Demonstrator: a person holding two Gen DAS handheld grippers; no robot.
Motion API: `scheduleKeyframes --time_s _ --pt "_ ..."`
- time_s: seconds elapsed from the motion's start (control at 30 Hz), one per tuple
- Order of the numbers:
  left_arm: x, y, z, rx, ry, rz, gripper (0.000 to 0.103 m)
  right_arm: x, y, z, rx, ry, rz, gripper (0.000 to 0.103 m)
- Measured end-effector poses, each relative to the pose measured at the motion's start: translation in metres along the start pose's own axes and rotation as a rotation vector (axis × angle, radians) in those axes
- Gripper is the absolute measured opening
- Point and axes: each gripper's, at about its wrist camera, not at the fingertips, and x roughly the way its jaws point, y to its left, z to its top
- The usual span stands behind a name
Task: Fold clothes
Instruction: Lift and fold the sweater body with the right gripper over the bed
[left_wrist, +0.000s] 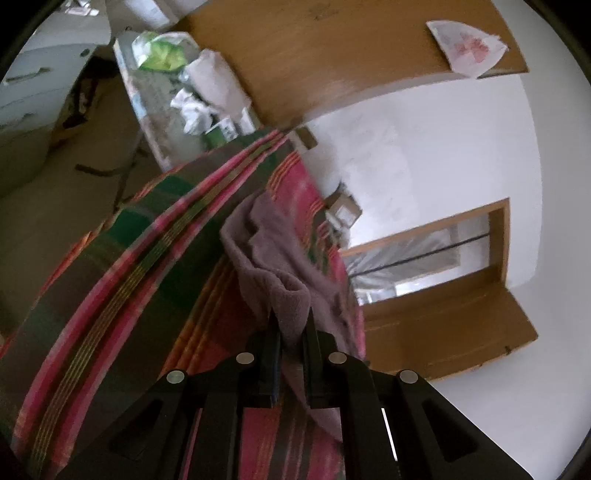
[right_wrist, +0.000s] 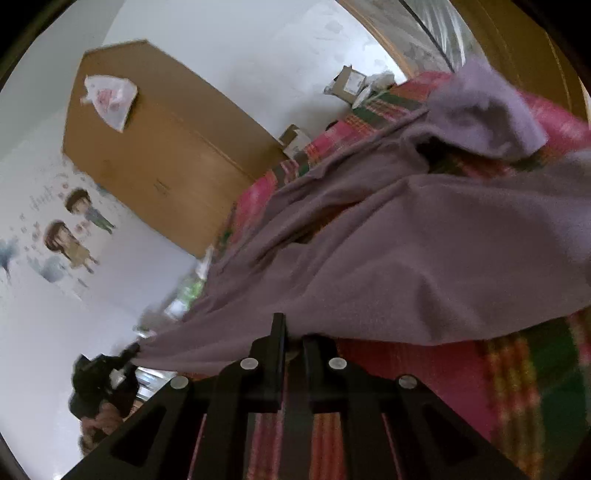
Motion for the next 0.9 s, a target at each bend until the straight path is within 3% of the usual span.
scheduleKeyframes --time_s 0.37,0.9 --pt "-0.01 0.054 -0.036 -0.087 0.051 0.05 0.009 -0.007 -0.017 -0.027 -0.014 0.083 -0.09 0.007" --pt "-0.038 0.054 -0.042 -0.028 -0.02 0.077 0.006 -0.009 -0.012 -0.051 -0.064 0.186 -0.089 0.008"
